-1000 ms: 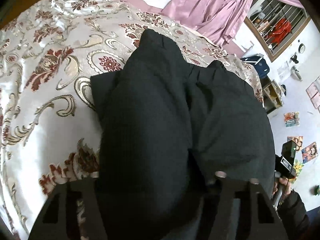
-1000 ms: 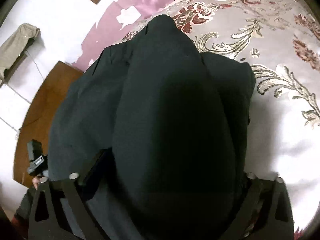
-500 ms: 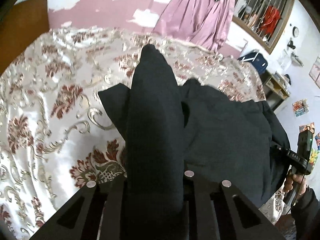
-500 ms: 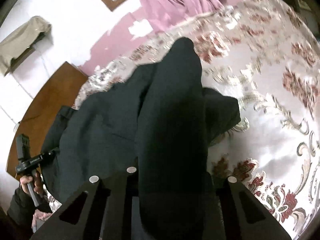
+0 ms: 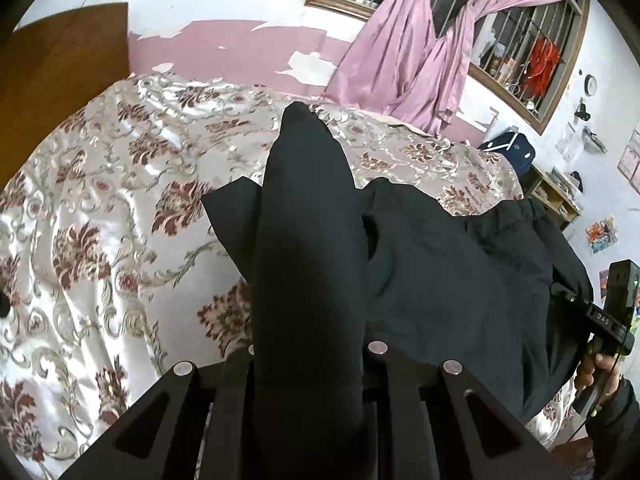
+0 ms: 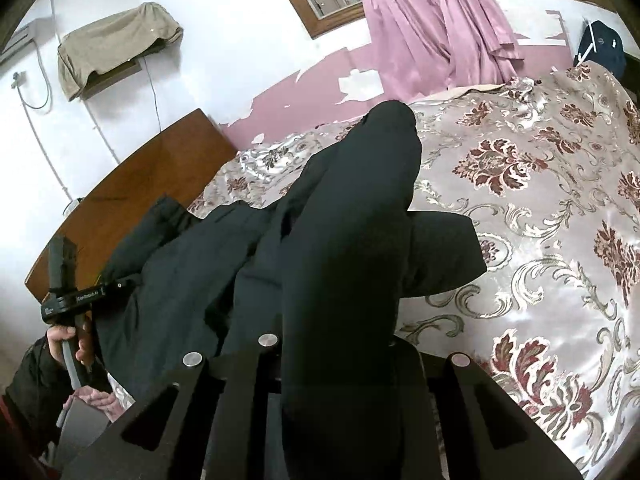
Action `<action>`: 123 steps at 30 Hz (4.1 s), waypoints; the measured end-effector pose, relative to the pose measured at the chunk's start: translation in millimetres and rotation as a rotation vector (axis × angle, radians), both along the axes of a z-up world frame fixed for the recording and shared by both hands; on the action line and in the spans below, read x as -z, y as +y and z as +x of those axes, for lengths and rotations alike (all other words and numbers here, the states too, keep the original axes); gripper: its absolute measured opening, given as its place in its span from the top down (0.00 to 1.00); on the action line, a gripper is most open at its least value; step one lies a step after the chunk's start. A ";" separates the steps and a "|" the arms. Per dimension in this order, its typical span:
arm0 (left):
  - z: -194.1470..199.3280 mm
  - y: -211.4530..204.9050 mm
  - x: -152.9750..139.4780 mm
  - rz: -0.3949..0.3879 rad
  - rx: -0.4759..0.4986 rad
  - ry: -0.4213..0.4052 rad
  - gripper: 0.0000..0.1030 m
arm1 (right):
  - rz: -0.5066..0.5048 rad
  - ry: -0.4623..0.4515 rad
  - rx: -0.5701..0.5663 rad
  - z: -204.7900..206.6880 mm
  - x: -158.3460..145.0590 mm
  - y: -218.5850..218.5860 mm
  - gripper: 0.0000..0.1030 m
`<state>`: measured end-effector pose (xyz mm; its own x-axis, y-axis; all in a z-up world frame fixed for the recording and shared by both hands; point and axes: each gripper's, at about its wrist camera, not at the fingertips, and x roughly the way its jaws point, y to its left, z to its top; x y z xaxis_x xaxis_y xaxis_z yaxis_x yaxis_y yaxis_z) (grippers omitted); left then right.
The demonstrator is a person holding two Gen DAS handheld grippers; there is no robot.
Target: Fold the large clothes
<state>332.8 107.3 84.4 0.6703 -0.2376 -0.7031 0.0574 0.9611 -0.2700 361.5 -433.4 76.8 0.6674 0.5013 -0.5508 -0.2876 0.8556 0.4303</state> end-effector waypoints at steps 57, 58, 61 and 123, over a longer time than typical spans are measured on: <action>-239.3 -96.0 -41.4 0.249 -0.247 -0.505 0.02 | -0.212 -0.394 0.200 -191.2 -51.2 65.0 0.01; -244.8 -95.6 -41.6 0.244 -0.252 -0.507 0.02 | -0.212 -0.405 0.201 -197.6 -52.5 66.8 0.01; -260.8 -94.4 -39.0 0.224 -0.263 -0.519 0.01 | -0.212 -0.429 0.205 -214.1 -55.5 70.7 0.01; -345.0 -112.4 81.2 0.280 -0.233 -0.470 0.00 | -0.285 -0.383 0.208 -320.1 51.8 105.6 0.01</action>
<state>-12.1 -5.2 3.1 0.9371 0.1047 -0.3330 -0.1113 0.9938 -0.0008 41.3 -327.8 25.0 0.9174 0.2027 -0.3425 -0.1905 0.9792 0.0693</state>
